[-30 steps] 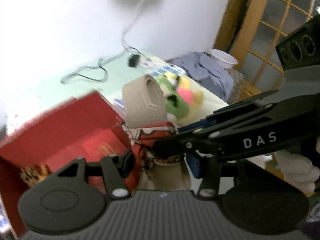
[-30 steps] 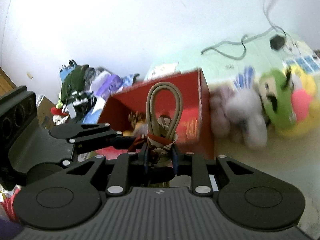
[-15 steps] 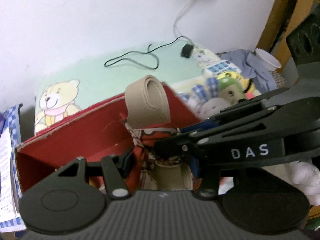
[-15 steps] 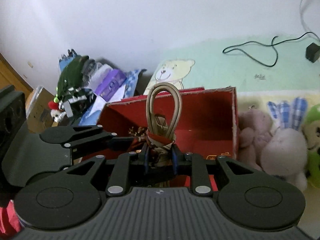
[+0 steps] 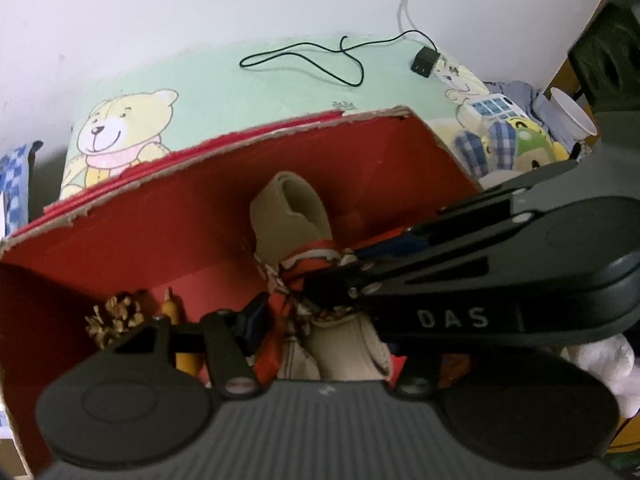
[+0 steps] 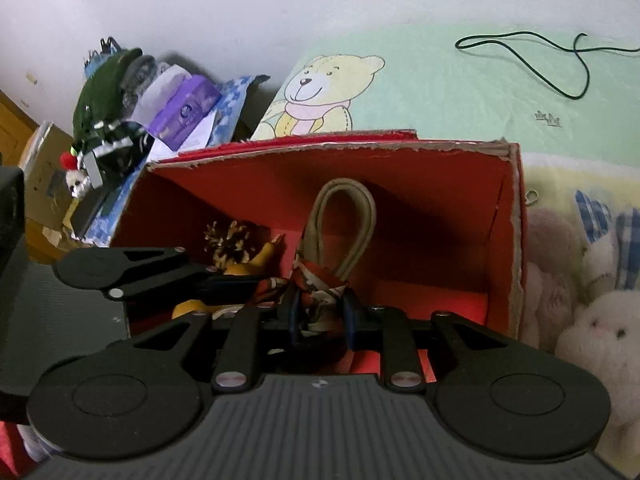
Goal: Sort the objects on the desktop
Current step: 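Lift the beige rope strap with the right gripper over the red box, then lower the rope strap into the red box beside the gift box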
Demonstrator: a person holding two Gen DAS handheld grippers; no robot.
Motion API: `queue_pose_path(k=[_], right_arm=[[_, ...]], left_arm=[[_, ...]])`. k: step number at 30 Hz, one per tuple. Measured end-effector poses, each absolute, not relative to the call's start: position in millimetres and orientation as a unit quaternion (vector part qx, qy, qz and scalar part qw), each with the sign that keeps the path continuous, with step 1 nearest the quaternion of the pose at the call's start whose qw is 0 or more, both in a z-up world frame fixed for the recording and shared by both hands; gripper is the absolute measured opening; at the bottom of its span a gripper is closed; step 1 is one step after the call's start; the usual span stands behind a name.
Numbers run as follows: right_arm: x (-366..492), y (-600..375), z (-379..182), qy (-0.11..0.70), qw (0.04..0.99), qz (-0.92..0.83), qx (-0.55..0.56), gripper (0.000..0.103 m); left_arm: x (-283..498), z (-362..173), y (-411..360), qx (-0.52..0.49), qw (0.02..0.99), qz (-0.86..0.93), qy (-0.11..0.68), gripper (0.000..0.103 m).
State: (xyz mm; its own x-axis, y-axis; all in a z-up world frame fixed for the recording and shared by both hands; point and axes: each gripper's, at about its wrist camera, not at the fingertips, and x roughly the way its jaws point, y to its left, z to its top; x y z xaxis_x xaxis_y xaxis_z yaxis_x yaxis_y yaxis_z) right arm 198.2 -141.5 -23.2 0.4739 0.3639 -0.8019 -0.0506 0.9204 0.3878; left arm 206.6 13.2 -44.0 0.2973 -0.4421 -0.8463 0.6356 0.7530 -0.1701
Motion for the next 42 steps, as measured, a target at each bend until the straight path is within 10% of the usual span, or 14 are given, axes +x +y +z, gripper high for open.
queue_pose_path(k=[42], right_arm=[[217, -114, -49, 0.541, 0.828, 0.129, 0.076, 0.025]], left_arm=[[194, -54, 38, 0.137, 0.827, -0.244, 0.487, 0.075]])
